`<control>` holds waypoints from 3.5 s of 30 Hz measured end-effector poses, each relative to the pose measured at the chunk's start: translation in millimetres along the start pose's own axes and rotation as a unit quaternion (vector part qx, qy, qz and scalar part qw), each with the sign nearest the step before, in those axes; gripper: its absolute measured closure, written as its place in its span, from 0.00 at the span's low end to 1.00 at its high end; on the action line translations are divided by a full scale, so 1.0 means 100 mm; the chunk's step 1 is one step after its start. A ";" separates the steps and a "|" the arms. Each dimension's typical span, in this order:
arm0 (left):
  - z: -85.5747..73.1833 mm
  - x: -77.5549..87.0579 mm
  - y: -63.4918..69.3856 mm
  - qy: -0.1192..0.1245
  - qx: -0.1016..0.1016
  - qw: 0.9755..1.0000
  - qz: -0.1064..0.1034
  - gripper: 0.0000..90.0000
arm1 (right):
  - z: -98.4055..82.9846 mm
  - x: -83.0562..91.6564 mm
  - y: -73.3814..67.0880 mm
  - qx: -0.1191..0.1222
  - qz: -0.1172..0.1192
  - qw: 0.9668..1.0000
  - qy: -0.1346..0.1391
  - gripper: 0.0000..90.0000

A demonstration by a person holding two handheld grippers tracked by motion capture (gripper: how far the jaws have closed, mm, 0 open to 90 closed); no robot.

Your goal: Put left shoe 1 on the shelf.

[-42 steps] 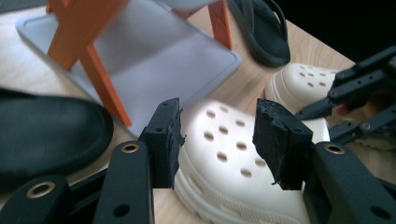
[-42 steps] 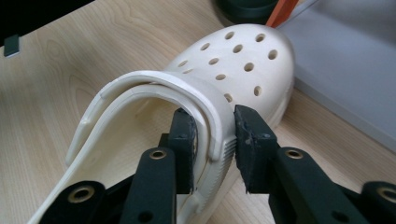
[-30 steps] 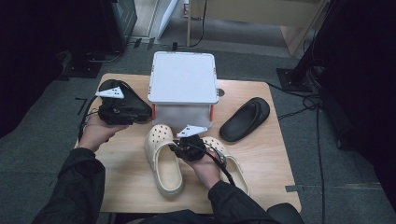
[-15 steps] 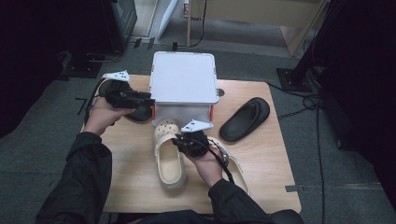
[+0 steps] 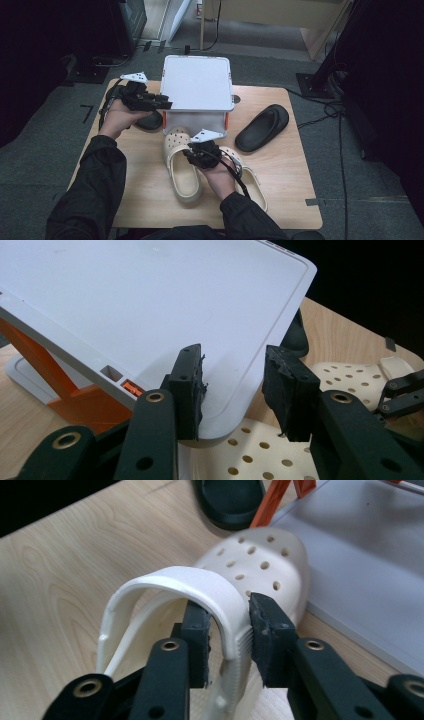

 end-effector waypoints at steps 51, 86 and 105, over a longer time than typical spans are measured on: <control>0.00 -0.03 -0.01 0.005 -0.013 1.000 0.010 0.66 | 0.26 -0.31 0.51 -0.044 -0.087 0.995 0.026 0.64; 0.00 -0.03 -0.02 0.011 -0.012 1.000 0.010 0.66 | -0.65 0.34 -0.49 -0.002 0.081 0.997 -0.001 0.84; 0.00 -0.03 -0.01 0.013 -0.010 1.000 0.008 0.66 | -0.84 0.15 -0.38 -0.001 0.048 0.999 -0.025 0.80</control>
Point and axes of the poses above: each handheld gripper's, and its own axes: x roughly backward along the jaws, z roughly out of its top, y roughly to its right, the point moved 10 cm from there along -x, roughly forward along the jaws, and after that the axes turned 11 degrees about y, right-handed, at the moved point
